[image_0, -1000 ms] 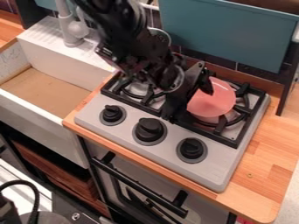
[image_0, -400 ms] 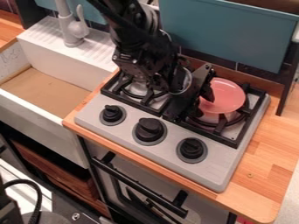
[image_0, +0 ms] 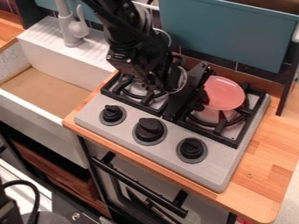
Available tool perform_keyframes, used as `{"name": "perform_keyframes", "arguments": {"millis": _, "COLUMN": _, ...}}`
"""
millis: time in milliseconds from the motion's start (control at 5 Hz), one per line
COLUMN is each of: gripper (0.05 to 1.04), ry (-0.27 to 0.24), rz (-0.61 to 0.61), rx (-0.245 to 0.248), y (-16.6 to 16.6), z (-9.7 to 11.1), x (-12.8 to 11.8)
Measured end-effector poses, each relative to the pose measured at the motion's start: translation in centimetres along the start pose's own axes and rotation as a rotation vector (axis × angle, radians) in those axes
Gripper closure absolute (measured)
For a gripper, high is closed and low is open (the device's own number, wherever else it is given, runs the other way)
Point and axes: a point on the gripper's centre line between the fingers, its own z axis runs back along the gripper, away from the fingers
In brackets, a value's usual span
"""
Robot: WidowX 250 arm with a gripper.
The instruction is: Put the orange object on the left burner
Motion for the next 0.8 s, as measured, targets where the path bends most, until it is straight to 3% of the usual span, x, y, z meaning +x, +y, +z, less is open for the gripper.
{"name": "perform_keyframes", "arguments": {"millis": 800, "gripper": 1.030, "ry": 0.099, "rz": -0.118, "rx": 0.052, "y": 5.2, "z": 3.4, "x": 0.1}}
